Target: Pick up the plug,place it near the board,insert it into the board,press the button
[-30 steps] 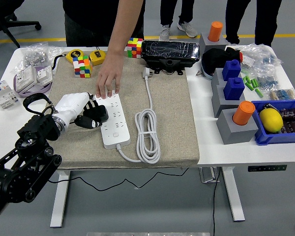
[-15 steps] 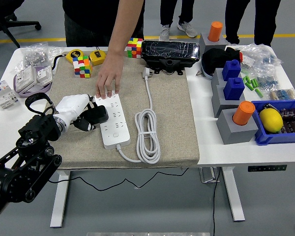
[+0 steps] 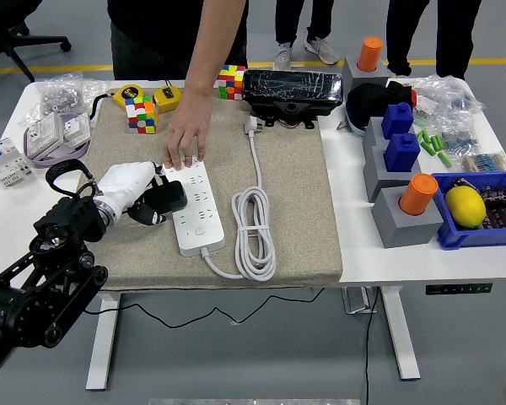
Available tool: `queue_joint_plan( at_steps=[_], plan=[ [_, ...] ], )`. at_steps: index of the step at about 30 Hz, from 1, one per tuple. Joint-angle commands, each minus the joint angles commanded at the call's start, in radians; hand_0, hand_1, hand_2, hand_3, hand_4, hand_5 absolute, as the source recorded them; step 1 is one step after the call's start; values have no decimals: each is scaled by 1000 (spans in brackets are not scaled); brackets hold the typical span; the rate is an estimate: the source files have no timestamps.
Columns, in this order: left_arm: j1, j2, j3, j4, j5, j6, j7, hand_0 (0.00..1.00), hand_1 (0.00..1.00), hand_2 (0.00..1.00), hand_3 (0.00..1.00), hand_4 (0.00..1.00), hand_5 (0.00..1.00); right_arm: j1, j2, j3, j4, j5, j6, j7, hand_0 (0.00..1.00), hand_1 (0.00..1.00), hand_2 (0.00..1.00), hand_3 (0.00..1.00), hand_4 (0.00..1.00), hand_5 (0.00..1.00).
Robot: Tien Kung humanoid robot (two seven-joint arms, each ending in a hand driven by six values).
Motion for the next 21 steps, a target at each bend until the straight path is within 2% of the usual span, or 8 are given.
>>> queue_joint_plan(
  at_steps=[20,21],
  plan=[
    [-17,0,1,7,0,22,-4,275,236,362,513,932,2,4,-1,-6,0,8,1,-1,785,694,711,758,998,998],
    [-18,1,0,6,0,18,-4,271,222,332,483,887,2,5,-1,-7,0,9,1,0,785,693,711,758,998,998]
  ],
)
